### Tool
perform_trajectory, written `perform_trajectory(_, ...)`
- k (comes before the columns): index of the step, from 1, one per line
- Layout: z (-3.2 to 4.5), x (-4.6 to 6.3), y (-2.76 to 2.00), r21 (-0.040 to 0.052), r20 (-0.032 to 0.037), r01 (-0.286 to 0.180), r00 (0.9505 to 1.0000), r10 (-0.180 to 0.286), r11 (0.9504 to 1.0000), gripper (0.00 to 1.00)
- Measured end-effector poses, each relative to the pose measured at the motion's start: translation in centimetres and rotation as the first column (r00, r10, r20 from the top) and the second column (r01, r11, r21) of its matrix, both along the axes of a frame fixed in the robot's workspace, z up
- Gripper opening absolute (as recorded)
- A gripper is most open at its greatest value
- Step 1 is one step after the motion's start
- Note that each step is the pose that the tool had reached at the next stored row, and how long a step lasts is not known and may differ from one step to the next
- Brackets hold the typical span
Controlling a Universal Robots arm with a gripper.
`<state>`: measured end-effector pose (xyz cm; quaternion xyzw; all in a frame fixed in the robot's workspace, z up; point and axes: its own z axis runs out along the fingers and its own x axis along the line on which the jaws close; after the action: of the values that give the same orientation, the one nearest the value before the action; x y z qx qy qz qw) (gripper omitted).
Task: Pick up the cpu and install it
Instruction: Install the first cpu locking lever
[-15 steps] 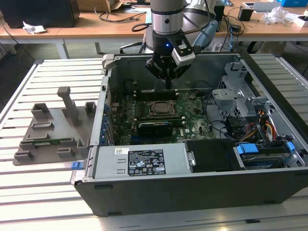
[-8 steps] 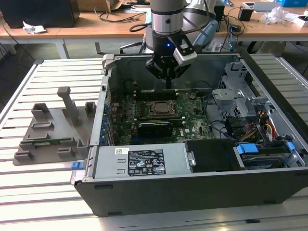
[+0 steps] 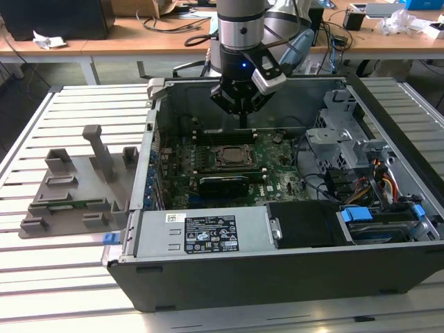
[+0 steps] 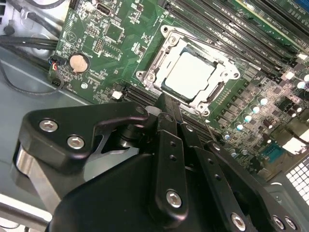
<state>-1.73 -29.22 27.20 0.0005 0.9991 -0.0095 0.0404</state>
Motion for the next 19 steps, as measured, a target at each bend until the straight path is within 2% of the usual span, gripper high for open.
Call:
perform_trajectory(10, 0.0, 0.0, 0.0, 0.0, 0.0, -0.064, 0.998, 0.064, 0.998, 0.11)
perform_trajectory(19, 0.0, 0.0, 0.0, 0.0, 0.0, -0.134, 0.991, 0.134, 0.991, 0.11)
